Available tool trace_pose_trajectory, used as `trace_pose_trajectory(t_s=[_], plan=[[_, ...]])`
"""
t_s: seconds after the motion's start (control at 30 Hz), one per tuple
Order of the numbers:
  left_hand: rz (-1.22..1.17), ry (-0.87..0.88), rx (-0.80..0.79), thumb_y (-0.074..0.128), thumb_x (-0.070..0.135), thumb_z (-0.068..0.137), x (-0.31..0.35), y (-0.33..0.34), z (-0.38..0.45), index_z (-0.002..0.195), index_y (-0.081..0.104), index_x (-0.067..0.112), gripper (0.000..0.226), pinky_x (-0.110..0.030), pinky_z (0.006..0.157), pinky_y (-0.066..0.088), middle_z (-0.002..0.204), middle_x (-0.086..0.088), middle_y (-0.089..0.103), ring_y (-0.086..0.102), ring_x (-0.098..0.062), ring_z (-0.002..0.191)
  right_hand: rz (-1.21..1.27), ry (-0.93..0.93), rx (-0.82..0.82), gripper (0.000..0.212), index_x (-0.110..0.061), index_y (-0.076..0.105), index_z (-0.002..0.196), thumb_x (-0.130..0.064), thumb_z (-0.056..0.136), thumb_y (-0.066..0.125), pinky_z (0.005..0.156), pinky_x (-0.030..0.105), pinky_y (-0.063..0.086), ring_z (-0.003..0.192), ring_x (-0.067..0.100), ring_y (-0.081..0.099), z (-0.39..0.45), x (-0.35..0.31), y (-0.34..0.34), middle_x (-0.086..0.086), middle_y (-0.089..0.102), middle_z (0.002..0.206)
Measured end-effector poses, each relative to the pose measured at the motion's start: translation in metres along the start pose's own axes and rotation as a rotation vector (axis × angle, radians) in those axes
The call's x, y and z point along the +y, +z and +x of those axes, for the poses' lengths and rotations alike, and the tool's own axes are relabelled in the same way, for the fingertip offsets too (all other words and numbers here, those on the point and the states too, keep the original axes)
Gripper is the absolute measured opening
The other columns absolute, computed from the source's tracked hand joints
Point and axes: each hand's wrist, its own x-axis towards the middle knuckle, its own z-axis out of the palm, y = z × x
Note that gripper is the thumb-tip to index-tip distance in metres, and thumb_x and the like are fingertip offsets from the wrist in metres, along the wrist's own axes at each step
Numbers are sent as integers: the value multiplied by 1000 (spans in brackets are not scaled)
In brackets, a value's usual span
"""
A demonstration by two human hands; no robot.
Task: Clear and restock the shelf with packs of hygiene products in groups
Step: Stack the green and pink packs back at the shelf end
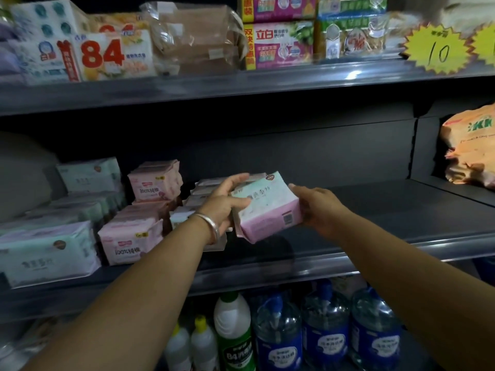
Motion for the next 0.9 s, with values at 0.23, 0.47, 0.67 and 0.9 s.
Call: trace_pose_trajectory(t_s=[0.23,0.47,0.67,0.9], plan=[[33,-5,12,46,-26,79,-10,1,5,137,42,27,79,-36,71,59,126,2,46,59,-27,108,-112,75,-210,43,-7,61,111,-40,84,62,70,32,57,83,22,70,2,3,-2,10,73,97],[145,41,92,41,-26,78,-11,-1,4,137,43,19,75,-37,86,55,133,4,42,53,-22,117,-95,-61,-120,93,-33,21,145,-1,75,73,61,36,59,84,29,69,14,8,1,17,56,120],[498,187,370,36,-24,78,-35,-21,5,82,56,9,39,-14,51,46,74,-2,52,52,-16,69,-127,-73,-185,76,-24,35,137,10,77,66,79,49,55,98,32,63,26,39,0,12,59,112],[742,193,373,40,-21,69,-58,-38,5,64,56,19,43,-29,63,50,70,-3,58,57,-22,68,-388,-89,-74,78,-32,38,141,4,79,68,95,47,51,112,29,57,57,65,17,11,50,131]])
